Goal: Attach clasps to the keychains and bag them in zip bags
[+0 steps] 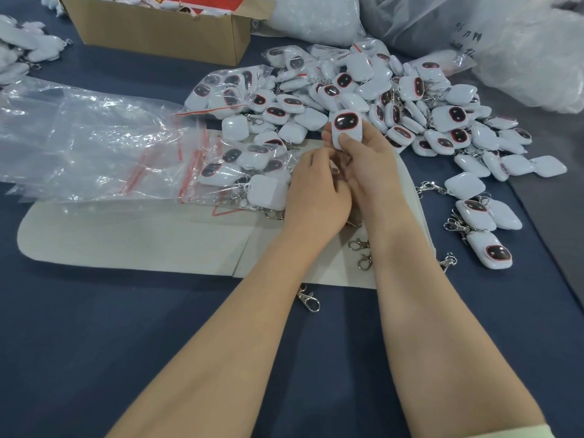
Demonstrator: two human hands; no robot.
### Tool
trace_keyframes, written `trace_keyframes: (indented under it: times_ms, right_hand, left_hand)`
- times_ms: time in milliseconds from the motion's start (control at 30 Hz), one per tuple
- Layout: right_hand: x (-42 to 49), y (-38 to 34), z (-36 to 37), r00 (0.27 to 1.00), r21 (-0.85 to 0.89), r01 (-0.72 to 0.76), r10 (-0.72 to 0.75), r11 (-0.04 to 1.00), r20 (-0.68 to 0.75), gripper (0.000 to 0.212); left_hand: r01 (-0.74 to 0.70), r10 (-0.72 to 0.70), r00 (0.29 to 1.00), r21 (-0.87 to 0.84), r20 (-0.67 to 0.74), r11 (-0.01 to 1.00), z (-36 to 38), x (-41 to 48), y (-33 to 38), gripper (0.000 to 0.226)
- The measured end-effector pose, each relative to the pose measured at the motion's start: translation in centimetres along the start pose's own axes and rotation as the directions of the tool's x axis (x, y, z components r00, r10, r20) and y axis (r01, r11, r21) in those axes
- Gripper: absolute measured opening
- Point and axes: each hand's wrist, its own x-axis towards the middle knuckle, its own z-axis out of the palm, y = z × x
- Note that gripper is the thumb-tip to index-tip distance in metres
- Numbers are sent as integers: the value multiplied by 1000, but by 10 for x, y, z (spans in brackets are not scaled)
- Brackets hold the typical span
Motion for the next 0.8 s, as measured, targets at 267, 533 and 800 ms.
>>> trace_keyframes:
  times_ms: [267,533,800]
  right_hand:
    - [0,-18,3,995,-411,103,-98,906,33,23]
    - [-4,-33,2,993,-519,71,-109,852,-44,25]
    - [-8,-52,1,995,-711,102,-64,695,80,13]
  left_hand:
    - [-102,102,995,56,-10,993,-6,-2,5,47]
    - [-12,86,991,562,-107,827,-11,-4,-7,31]
    - [35,63,962,352,-264,936,-17,5,-9,19]
